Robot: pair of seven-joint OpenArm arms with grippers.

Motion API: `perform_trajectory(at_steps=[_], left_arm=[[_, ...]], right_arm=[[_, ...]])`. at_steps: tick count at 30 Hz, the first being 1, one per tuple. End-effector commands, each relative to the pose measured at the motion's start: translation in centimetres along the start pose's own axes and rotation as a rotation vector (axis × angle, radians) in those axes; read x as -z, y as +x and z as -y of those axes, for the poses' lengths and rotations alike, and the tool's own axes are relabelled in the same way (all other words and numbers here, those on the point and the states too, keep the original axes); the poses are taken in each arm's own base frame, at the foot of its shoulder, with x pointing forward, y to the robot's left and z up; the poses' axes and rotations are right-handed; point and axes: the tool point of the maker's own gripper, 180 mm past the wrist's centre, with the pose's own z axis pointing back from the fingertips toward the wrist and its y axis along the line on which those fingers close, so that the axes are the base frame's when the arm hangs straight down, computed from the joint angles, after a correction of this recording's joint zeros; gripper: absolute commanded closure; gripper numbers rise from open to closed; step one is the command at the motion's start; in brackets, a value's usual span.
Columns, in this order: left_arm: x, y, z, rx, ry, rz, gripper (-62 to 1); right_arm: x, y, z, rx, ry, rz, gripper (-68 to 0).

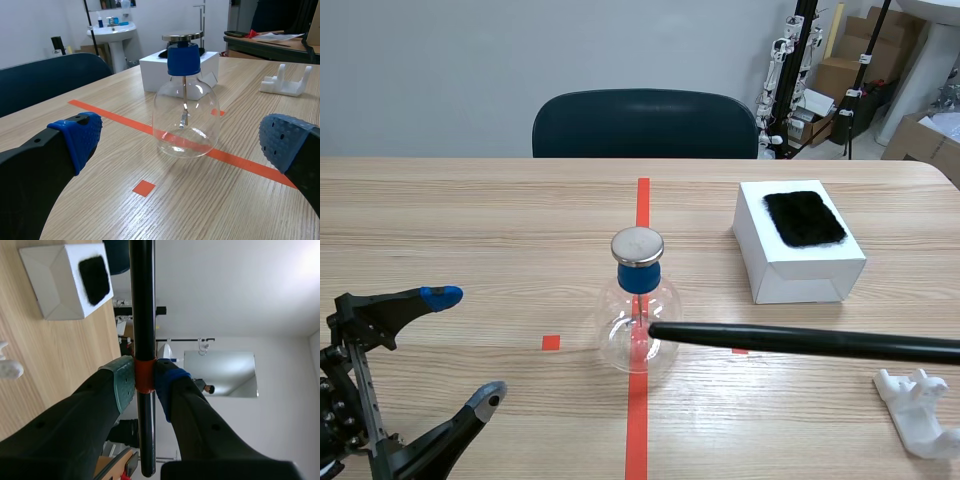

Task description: Do the electroscope experiment. put the rod down on the box

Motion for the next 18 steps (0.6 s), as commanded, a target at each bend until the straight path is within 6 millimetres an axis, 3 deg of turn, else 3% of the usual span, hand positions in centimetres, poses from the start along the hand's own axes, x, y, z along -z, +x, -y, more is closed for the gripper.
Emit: perform_trajectory(at_steps=[1, 11, 18], left_arm=[[0.1, 1.0, -0.6, 0.016, 0.002, 0.036, -62.3], [0.1, 1.0, -0.6, 0.016, 0.002, 0.036, -62.3], [0.1, 1.0, -0.6, 0.016, 0.002, 0.036, -62.3]], right_arm=[[0.2, -0.7, 0.1, -0.014, -0.022, -0.016, -0.6], [0.4, -2.9, -2.6, -0.016, -0.007, -0.074, -0.6], [1.1, -3.8, -5.2, 0.024, 0.147, -0.047, -0.4]])
